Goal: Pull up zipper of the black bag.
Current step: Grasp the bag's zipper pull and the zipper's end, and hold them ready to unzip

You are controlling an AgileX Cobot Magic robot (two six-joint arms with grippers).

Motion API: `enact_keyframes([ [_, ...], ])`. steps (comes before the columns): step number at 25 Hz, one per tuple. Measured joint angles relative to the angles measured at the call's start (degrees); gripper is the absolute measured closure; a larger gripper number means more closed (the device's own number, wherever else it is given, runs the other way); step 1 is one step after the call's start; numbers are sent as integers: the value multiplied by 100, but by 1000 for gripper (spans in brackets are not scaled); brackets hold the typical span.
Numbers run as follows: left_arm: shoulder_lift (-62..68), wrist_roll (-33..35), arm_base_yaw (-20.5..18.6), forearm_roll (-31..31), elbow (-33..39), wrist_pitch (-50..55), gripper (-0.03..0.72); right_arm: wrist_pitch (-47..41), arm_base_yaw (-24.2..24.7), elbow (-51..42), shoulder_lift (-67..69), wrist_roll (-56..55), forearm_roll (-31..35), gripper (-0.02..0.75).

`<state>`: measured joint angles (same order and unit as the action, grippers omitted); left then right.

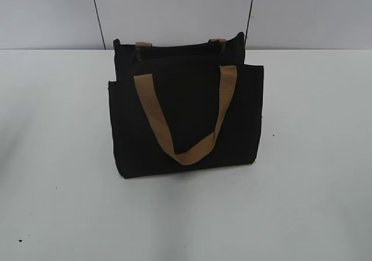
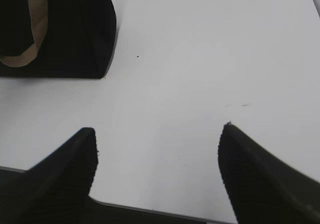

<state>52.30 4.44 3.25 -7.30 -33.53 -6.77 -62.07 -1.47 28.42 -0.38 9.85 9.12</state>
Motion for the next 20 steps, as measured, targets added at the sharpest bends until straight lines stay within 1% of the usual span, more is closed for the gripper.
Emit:
enact_keyframes([
  [4, 760, 0, 430, 99, 0, -1142, 450, -5, 0, 0, 0, 0, 5, 160],
  [8, 1639, 13, 767, 192, -2, -1910, 449, -5, 0, 0, 0, 0, 5, 160],
  [12, 2535, -54, 929, 228, -6, -2563, 445, -5, 0, 0, 0, 0, 5, 160],
  [17, 3464, -578, 1065, 374, -6, -3166, 445, -5, 0, 0, 0, 0, 5, 160],
  [19, 3749, -639, 1177, 535, -6, -3328, 445, -5, 0, 0, 0, 0, 5, 160],
  [20, 3888, -661, 1228, 730, -6, -3382, 445, -5, 0, 0, 0, 0, 5, 160],
])
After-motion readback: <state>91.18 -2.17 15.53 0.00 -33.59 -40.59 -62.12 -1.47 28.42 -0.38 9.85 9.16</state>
